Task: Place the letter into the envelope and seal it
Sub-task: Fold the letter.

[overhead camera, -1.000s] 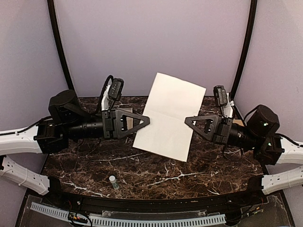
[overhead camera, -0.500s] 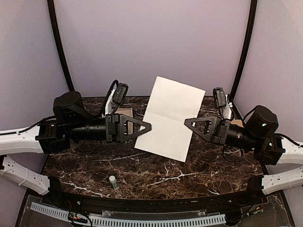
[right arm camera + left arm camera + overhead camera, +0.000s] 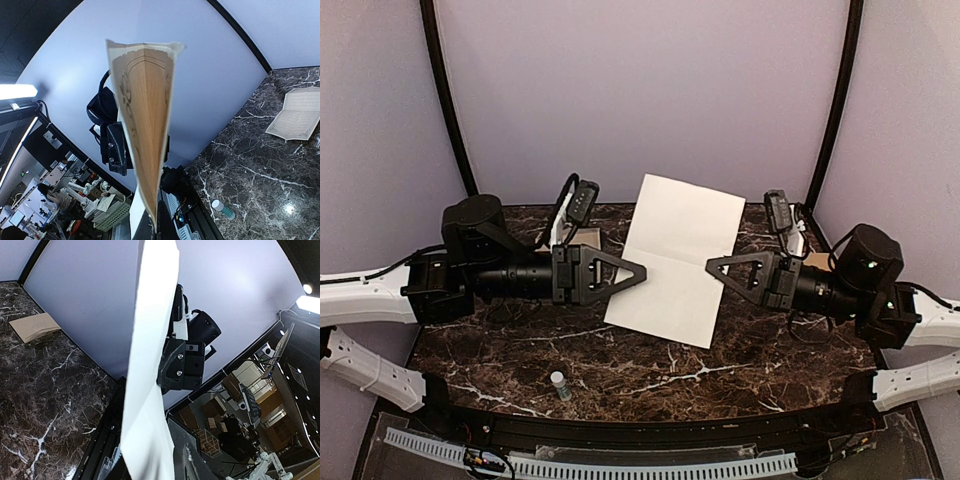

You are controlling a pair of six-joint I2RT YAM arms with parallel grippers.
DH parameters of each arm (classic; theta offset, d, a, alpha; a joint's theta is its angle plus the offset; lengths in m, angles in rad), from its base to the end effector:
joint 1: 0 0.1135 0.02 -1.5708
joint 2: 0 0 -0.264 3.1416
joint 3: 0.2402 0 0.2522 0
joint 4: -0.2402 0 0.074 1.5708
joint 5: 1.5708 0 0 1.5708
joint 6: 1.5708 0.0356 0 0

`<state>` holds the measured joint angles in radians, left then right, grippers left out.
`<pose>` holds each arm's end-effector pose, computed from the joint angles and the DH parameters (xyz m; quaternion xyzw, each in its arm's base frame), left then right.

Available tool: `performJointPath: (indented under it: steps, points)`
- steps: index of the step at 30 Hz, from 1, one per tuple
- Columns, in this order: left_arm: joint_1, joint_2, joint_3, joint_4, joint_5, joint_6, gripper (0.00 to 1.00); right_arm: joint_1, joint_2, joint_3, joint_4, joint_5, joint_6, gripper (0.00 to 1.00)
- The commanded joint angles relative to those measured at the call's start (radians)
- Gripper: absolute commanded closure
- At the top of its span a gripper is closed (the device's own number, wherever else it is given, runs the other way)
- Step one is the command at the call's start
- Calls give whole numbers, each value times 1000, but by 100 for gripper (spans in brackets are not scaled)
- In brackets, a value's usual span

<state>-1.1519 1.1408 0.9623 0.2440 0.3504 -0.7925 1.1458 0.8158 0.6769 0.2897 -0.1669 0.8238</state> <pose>0.0982 -0.2506 0.3761 0.2455 0.6395 -0.6609 0.3065 0.0762 0.1827 0.3477 -0.1665 0.6310 0.6597 0.3727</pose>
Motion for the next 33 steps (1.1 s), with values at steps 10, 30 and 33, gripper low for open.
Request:
performJointPath:
  steps: [10,30,33]
  points:
    - [9,-18,6,12,-14,15,100,8,17,46,17,-29,-8,99]
    - [42,-89,-47,-161,127,179,100,-136,-48,273,-440,110,-149,17]
    - [42,-91,-47,-177,146,190,100,-176,-26,298,-460,76,-157,14]
